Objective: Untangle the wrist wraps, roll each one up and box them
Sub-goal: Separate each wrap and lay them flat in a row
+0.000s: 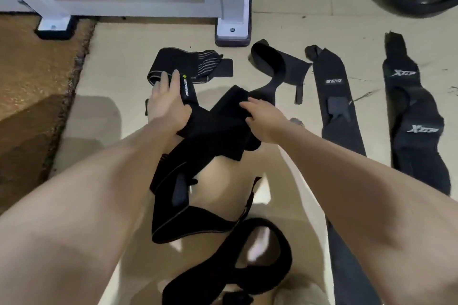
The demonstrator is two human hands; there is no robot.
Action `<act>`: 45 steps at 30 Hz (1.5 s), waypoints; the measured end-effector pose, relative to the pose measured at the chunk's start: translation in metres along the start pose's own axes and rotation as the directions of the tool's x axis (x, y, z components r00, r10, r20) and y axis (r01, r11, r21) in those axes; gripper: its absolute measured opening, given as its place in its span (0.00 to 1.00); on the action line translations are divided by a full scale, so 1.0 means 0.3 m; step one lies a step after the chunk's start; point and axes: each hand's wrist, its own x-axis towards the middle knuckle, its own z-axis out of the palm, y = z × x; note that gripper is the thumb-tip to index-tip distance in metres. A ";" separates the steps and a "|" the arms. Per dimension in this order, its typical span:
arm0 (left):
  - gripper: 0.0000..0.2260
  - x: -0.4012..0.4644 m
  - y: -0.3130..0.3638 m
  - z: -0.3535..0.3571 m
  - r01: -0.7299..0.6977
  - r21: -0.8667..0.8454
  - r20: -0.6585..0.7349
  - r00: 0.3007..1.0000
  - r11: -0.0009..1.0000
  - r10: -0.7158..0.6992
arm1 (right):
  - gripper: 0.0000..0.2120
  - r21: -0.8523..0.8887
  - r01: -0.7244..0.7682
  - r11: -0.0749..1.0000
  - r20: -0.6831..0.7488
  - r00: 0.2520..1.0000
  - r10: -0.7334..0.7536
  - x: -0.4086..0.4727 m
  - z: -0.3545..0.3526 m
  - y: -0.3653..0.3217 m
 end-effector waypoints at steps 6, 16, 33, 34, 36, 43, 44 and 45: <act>0.18 0.021 -0.019 0.024 0.229 -0.042 0.072 0.972 0.972 -0.226 | 0.16 -0.027 -0.191 0.981 0.174 0.966 0.192 0.010 0.009 0.076; 0.27 -0.272 0.200 -0.018 -0.073 -0.794 -0.004 0.993 0.604 0.115 | 0.08 0.895 -0.079 0.440 0.025 0.992 0.127 -0.130 -0.081 -0.100; 0.11 -0.468 0.168 -0.144 0.456 -0.494 0.646 0.762 0.740 -0.039 | 0.12 0.976 0.171 0.132 -0.177 0.984 0.036 -0.425 -0.131 -0.175; 0.13 -0.494 0.168 -0.157 0.495 -0.493 0.690 0.724 0.716 -0.025 | 0.12 0.981 0.180 0.073 -0.184 0.981 0.054 -0.454 -0.139 -0.185; 0.16 -0.537 0.169 -0.184 0.407 -0.556 0.633 0.773 0.724 0.052 | 0.13 0.977 0.205 0.052 -0.209 0.972 0.110 -0.510 -0.157 -0.195; 0.25 -0.687 0.244 -0.340 -0.134 -0.634 0.004 0.984 0.761 0.176 | 0.13 0.795 0.140 0.591 -0.336 0.912 0.237 -0.742 -0.189 -0.254; 0.27 -0.713 0.253 -0.359 -0.183 -0.638 -0.036 0.977 0.748 0.208 | 0.17 0.713 0.135 0.688 -0.365 0.910 0.199 -0.785 -0.193 -0.274; 0.29 -0.735 0.259 -0.375 -0.229 -0.633 -0.082 0.970 0.740 0.230 | 0.20 0.648 0.147 0.748 -0.390 0.907 0.159 -0.820 -0.193 -0.283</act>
